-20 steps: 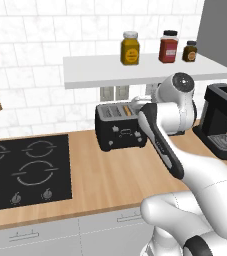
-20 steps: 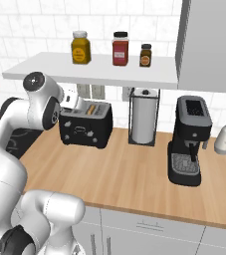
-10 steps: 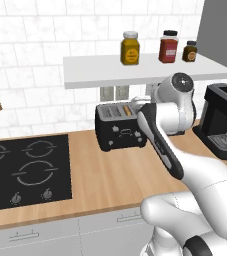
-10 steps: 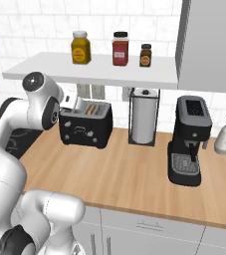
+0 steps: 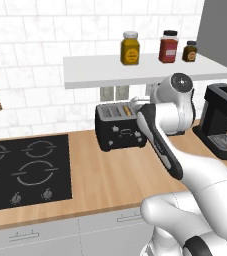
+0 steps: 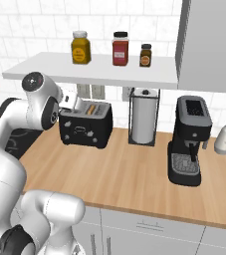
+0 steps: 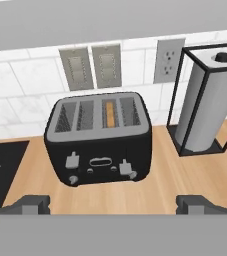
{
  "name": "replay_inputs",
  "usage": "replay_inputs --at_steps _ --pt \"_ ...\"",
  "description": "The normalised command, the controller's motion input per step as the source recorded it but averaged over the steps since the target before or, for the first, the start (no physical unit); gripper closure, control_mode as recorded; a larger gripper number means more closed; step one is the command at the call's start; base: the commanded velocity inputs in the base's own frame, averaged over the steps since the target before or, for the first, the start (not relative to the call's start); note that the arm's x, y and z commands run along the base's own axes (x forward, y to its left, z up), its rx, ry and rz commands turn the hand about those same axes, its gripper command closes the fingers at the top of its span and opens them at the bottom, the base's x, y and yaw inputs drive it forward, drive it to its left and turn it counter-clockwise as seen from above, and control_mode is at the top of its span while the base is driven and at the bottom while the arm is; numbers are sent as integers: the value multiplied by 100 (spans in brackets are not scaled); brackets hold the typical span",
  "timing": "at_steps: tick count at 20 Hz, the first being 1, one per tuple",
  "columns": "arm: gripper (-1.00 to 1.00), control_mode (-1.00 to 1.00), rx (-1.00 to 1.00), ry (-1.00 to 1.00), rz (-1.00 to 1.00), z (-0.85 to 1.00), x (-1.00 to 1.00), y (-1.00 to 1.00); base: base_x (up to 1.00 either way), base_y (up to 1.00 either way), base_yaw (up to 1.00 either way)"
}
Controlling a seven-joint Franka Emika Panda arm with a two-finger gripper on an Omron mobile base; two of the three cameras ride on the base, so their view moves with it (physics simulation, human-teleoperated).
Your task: Start the toaster. Once the lever pops up, take the bread to the plate on the dining counter.
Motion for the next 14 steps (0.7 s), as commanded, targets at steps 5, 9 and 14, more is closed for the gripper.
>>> replay_inputs --at_steps 5,9,14 --pt "-100 -100 0 0 0 -3 0 0 0 0 0" --pt "-100 -100 2 0 0 -1 0 0 0 0 0" --pt "-100 -100 1 0 0 0 0 0 0 0 0"
